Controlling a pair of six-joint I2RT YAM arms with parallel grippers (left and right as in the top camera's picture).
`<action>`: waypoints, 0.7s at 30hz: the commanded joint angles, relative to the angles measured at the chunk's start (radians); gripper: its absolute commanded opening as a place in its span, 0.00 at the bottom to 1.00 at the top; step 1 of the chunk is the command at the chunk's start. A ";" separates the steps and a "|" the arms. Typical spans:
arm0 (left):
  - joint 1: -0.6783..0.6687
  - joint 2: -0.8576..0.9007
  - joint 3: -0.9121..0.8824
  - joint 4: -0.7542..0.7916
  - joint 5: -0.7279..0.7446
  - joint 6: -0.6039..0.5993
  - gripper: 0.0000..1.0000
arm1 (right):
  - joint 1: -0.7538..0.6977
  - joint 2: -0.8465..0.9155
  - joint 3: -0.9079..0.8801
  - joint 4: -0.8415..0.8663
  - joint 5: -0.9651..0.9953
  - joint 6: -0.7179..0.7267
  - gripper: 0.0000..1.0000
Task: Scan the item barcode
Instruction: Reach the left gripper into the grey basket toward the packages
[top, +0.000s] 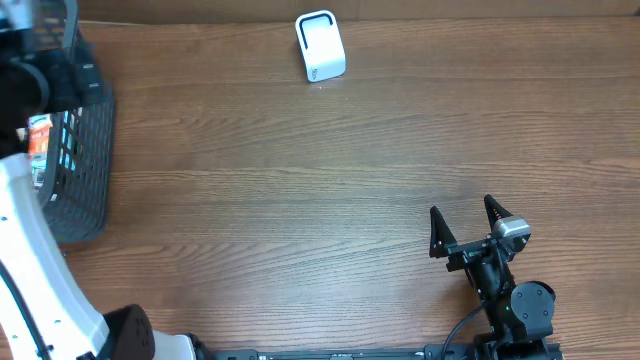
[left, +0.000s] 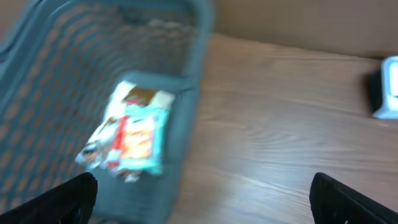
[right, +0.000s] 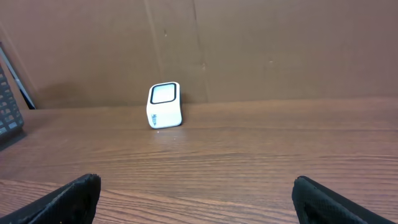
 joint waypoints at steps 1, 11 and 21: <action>0.089 0.024 0.017 -0.006 0.085 0.051 1.00 | -0.003 -0.008 -0.011 0.003 0.010 0.004 1.00; 0.270 0.139 0.005 -0.061 0.077 0.071 1.00 | -0.003 -0.008 -0.011 0.003 0.010 0.004 1.00; 0.401 0.220 0.005 -0.018 0.112 0.085 1.00 | -0.003 -0.008 -0.011 0.003 0.010 0.004 1.00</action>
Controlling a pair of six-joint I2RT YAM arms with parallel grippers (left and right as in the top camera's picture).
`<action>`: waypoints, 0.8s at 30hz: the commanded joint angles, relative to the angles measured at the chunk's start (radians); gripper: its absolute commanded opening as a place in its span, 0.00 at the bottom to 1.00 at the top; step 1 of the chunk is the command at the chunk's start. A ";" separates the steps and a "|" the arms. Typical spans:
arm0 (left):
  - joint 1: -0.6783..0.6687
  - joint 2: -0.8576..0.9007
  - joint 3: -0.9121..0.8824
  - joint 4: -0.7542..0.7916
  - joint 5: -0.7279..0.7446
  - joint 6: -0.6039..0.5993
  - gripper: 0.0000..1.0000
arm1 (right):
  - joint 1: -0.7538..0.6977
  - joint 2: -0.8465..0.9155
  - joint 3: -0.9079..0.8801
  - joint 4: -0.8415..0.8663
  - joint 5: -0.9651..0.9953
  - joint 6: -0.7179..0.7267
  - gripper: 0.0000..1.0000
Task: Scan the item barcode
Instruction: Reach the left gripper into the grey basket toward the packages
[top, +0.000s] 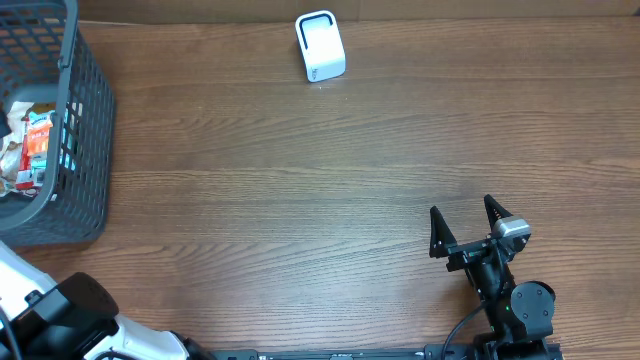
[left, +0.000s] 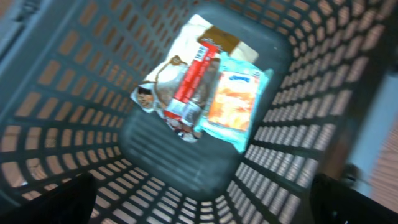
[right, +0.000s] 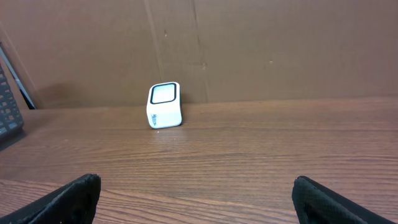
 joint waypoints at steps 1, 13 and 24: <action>0.014 0.052 0.007 0.014 0.033 0.048 1.00 | -0.003 -0.008 -0.011 0.003 0.010 0.004 1.00; -0.026 0.241 0.007 0.024 0.113 0.230 1.00 | -0.003 -0.008 -0.011 0.003 0.010 0.004 1.00; -0.060 0.372 0.007 0.051 0.142 0.266 1.00 | -0.003 -0.008 -0.011 0.003 0.010 0.004 1.00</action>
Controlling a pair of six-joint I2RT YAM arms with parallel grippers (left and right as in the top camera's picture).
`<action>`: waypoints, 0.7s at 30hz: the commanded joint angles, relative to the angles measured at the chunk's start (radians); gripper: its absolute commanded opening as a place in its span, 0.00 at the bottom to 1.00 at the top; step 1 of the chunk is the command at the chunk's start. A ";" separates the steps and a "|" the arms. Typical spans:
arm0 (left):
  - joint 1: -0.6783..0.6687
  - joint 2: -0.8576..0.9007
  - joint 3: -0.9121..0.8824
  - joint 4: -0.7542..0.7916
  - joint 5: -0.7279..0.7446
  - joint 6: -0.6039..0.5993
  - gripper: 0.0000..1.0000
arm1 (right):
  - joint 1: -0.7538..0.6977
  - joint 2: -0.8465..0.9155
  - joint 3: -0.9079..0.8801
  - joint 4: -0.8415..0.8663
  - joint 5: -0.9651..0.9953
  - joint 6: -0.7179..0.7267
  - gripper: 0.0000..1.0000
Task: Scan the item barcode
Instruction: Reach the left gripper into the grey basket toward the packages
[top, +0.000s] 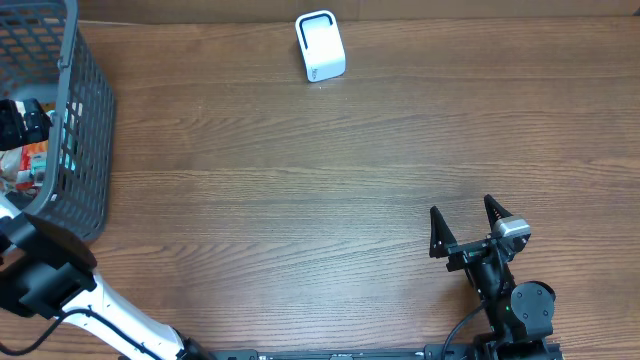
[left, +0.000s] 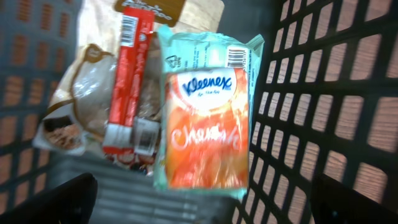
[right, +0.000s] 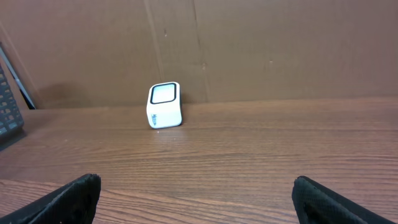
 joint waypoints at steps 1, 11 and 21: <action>-0.019 0.059 0.008 0.007 0.022 0.029 1.00 | -0.003 -0.008 -0.011 0.003 0.010 0.004 1.00; -0.048 0.157 0.008 0.047 0.005 0.029 1.00 | -0.003 -0.008 -0.011 0.003 0.010 0.004 1.00; -0.050 0.209 0.007 0.056 0.005 0.020 1.00 | -0.003 -0.008 -0.011 0.003 0.010 0.004 1.00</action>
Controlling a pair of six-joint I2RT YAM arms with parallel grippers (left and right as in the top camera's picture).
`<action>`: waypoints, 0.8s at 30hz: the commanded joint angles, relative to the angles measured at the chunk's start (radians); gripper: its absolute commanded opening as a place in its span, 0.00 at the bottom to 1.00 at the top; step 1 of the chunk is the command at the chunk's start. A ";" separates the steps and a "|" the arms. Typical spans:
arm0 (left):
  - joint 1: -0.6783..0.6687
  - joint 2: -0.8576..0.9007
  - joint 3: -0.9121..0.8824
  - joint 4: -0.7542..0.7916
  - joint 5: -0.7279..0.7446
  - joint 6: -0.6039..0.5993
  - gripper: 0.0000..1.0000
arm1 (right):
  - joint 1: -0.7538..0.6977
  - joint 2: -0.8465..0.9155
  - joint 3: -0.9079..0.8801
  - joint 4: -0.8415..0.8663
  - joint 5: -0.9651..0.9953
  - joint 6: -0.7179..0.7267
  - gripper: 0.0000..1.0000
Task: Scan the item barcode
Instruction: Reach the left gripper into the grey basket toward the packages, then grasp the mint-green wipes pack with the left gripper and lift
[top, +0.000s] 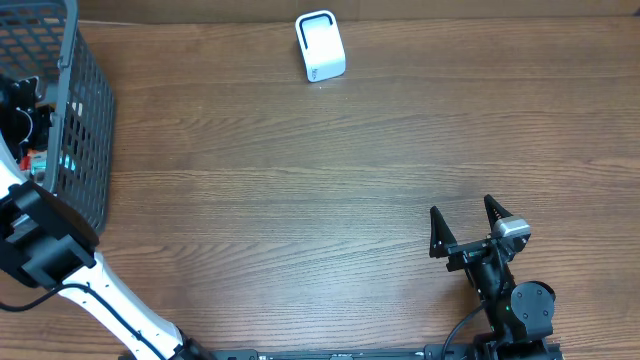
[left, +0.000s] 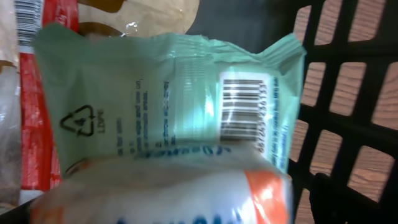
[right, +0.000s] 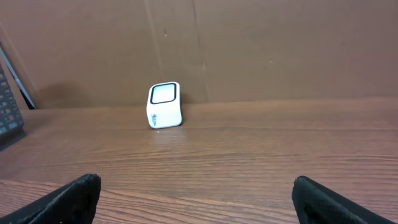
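Observation:
A mint-green tissue pack (left: 149, 106) with an orange-and-white face fills the left wrist view; its barcode (left: 246, 109) shows on the wrap at the right. It lies in the dark mesh basket (top: 88, 120) at the table's far left. My left gripper (left: 199, 205) is down inside the basket, right over the pack and open; only its right fingertip (left: 333, 199) shows, past the pack's edge, and the pack hides the left one. The white scanner (top: 320, 46) stands at the far edge, also seen as the white scanner (right: 165, 104). My right gripper (top: 466, 222) rests open near the front right.
A red-wrapped snack (left: 37, 124) and a tan packet (left: 155, 9) lie beside the tissue pack in the basket. The basket's mesh wall (left: 354, 74) stands close on the right. A brown cardboard wall (right: 261, 50) backs the table behind the scanner.
My left gripper has dropped much closer to the tissue pack, which now fills its view and hides the left fingertip. The right arm and scanner have not moved.
My left gripper was first beside the basket, looking at its contents through the wall. Then it was high over the basket's opening, then lower above the tissue pack and snack, and now it is right down on the pack. The right arm stayed still throughout.

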 joint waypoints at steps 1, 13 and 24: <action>-0.002 0.027 0.007 0.005 0.002 0.018 1.00 | -0.003 -0.008 -0.011 0.003 0.010 0.004 1.00; -0.002 0.036 -0.036 0.040 0.002 0.011 0.99 | -0.003 -0.008 -0.011 0.003 0.010 0.004 1.00; -0.002 0.036 -0.098 0.074 0.003 0.011 0.62 | -0.003 -0.008 -0.011 0.003 0.010 0.004 1.00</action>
